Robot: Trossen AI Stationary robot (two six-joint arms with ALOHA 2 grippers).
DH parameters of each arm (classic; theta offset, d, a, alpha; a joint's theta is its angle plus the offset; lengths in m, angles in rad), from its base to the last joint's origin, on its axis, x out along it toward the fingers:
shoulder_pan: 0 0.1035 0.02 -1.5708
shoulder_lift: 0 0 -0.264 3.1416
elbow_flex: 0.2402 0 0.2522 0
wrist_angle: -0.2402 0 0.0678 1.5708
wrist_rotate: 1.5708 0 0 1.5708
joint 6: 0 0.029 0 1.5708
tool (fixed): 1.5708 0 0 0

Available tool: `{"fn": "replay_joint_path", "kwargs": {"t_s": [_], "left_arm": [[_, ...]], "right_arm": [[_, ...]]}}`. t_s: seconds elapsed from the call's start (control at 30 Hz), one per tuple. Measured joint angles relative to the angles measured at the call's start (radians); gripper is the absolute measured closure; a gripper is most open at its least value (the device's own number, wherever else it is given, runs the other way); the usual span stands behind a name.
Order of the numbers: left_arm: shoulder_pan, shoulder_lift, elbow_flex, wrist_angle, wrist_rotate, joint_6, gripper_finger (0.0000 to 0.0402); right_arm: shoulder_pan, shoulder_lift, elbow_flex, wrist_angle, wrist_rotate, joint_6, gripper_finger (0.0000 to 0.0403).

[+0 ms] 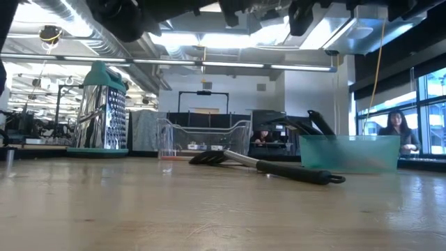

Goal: Pick & Place Kitchen Items
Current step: Put the silver table knife into the transparent bin

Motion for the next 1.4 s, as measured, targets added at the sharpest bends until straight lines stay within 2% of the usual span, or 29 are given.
{"fn": "replay_joint_path", "kwargs": {"t_s": [0.37, 0.6, 0.8, 1.03, 1.23, 1.3, 1.4], "left_arm": [[0.003, 0.004, 0.007, 0.058, 0.003, 0.014, 0.0159], [0.015, -0.001, 0.006, 0.059, -0.009, 0.003, 0.0186], [0.022, -0.001, 0.006, 0.056, -0.025, -0.009, 0.0242], [0.021, -0.002, 0.006, 0.024, -0.027, -0.018, 0.0380], [0.003, -0.002, 0.006, 0.014, -0.077, -0.009, 0.0386], [-0.004, -0.002, 0.006, 0.005, -0.079, 0.001, 0.0386], [-0.010, -0.001, 0.005, -0.019, -0.084, 0.001, 0.0386]], "right_arm": [[0.002, 0.000, 0.000, -0.015, 0.000, -0.005, 0.0388], [0.002, 0.000, 0.000, -0.014, 0.000, -0.005, 0.0388], [0.002, 0.000, 0.000, -0.014, 0.000, -0.005, 0.0388], [0.001, 0.000, 0.000, -0.021, 0.036, -0.013, 0.0388], [0.001, 0.000, 0.000, -0.038, 0.057, -0.036, 0.0385], [0.002, 0.000, 0.000, -0.039, 0.053, -0.035, 0.0366], [0.002, 0.000, 0.002, -0.029, 0.068, -0.015, 0.0311]]}}
